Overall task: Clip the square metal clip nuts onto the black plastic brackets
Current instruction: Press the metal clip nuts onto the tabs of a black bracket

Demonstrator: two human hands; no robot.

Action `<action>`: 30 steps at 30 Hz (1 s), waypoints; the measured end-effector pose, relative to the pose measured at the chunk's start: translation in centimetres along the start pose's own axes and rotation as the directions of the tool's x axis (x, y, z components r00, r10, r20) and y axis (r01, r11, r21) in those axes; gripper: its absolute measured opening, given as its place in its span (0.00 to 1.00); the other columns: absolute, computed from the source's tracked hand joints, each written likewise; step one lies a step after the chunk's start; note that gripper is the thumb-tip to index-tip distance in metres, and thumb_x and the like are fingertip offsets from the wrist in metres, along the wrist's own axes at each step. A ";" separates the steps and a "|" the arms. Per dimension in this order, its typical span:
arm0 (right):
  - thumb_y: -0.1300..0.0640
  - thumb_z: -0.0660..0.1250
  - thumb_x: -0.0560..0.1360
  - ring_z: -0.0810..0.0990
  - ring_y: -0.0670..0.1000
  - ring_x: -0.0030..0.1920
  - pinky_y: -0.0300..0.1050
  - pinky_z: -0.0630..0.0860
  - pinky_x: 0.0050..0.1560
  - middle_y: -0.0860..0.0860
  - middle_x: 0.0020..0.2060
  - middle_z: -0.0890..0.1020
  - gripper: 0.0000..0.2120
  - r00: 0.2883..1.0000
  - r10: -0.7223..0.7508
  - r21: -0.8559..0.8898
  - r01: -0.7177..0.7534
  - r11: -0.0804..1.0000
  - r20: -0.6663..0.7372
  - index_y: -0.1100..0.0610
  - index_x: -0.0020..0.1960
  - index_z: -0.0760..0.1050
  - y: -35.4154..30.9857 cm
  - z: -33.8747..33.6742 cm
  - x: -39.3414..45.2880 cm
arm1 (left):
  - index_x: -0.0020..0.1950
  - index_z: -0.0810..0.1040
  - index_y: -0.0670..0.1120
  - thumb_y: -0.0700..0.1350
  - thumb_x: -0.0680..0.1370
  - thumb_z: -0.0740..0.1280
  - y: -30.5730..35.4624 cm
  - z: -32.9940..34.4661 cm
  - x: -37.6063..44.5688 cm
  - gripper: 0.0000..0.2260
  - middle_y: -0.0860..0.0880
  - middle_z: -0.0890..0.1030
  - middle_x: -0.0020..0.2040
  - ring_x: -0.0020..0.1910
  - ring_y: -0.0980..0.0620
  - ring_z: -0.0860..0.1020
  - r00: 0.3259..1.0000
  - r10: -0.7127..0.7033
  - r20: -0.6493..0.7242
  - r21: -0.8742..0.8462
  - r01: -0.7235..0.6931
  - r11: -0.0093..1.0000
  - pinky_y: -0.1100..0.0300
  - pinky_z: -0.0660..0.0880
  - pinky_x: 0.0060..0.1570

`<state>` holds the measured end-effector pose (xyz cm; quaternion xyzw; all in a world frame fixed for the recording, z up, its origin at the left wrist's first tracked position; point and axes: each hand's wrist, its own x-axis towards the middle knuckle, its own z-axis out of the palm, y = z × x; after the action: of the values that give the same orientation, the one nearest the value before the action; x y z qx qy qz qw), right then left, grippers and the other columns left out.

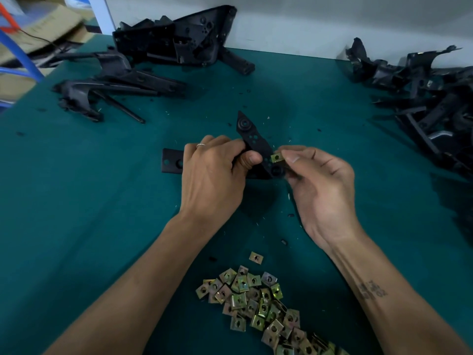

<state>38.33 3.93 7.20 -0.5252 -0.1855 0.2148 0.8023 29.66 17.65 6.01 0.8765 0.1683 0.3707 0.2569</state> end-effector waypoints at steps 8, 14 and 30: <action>0.63 0.61 0.72 0.80 0.58 0.54 0.45 0.78 0.49 0.63 0.49 0.80 0.11 0.989 0.041 -0.060 -0.033 0.998 0.144 0.67 0.46 0.79 -0.5 -0.3 -0.3 | 0.41 0.80 0.50 0.59 0.81 0.60 -0.2 0.0 -0.1 0.17 0.57 0.72 0.34 0.38 0.50 0.72 0.998 -0.025 0.050 0.003 0.025 1.000 0.52 0.64 0.47; 0.65 0.60 0.76 0.76 0.62 0.68 0.57 0.71 0.69 0.66 0.63 0.78 0.13 0.972 0.108 -0.101 -0.089 0.991 0.208 0.67 0.55 0.80 -1.3 -1.3 -0.3 | 0.38 0.75 0.51 0.59 0.82 0.60 -0.1 -0.1 0.1 0.18 0.57 0.68 0.32 0.36 0.50 0.69 0.995 -0.086 0.050 0.035 0.084 0.996 0.50 0.66 0.46; 0.60 0.76 0.75 0.77 0.48 0.49 0.38 0.71 0.50 0.42 0.45 0.79 0.08 0.770 0.225 -0.749 0.435 0.500 0.597 0.48 0.48 0.82 -1.3 -3.0 -5.6 | 0.30 0.55 0.52 0.55 0.84 0.53 0.5 0.1 0.4 0.22 0.54 0.64 0.29 0.36 0.47 0.66 0.974 -0.224 0.020 0.040 0.223 0.974 0.51 0.62 0.46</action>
<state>35.39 -1.81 6.85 -0.7341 -0.5560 0.2019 0.3334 30.09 17.43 6.47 0.8611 0.2697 0.3257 0.2823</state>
